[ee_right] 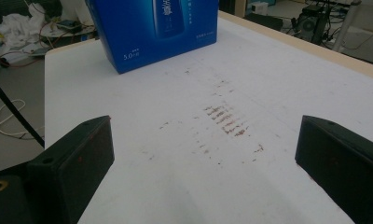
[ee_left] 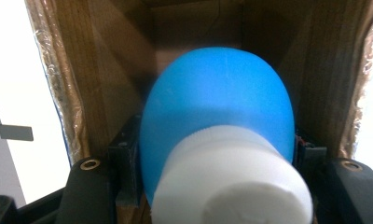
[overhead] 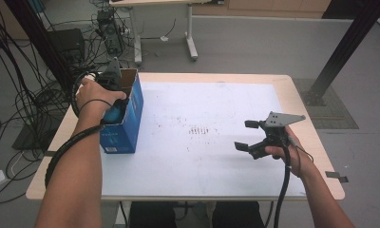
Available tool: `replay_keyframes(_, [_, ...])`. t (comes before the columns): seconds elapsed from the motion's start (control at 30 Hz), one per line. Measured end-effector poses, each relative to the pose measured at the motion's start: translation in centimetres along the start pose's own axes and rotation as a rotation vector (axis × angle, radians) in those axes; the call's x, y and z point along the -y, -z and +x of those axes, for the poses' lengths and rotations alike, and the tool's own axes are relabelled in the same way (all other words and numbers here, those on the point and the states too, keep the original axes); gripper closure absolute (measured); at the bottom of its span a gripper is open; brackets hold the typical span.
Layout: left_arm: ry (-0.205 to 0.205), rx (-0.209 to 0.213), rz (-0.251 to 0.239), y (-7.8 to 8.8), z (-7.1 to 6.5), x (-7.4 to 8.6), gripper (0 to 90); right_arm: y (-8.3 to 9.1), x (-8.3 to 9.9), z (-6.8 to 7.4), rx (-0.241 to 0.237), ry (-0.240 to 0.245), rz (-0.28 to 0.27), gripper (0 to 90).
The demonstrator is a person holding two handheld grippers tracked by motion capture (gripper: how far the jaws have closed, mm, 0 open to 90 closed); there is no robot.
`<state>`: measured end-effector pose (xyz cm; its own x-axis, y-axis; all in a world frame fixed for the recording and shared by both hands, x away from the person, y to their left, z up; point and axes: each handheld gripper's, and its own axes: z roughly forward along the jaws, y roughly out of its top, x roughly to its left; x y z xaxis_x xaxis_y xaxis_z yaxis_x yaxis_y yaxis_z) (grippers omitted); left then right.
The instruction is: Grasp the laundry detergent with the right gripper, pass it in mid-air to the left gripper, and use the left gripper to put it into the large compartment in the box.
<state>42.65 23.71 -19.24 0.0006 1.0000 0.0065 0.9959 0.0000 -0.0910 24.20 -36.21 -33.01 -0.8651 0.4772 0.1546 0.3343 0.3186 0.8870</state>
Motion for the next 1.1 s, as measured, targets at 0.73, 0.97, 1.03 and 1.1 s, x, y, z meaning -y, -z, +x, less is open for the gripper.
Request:
replay_keyframes(0.73, [0.009, 0.007, -0.003, 0.0, 0.28, 0.15, 37.7, -0.25, -0.15, -0.08, -0.005, 0.003, -0.003, 4.3])
replay_keyframes(0.97, [0.011, 0.007, -0.005, -0.02, 0.3, 0.19, 37.7, -0.23, -0.12, -0.06, -0.003, 0.003, -0.003, 4.3])
replay_keyframes(1.03, [0.011, 0.009, -0.004, 0.0, 0.36, 0.16, 37.7, -0.23, -0.12, -0.09, -0.003, 0.002, -0.004, 4.3])
replay_keyframes(1.1, [0.013, 0.01, -0.004, -0.01, 0.39, 0.17, 37.7, -0.24, -0.1, -0.1, -0.004, 0.002, -0.005, 4.3])
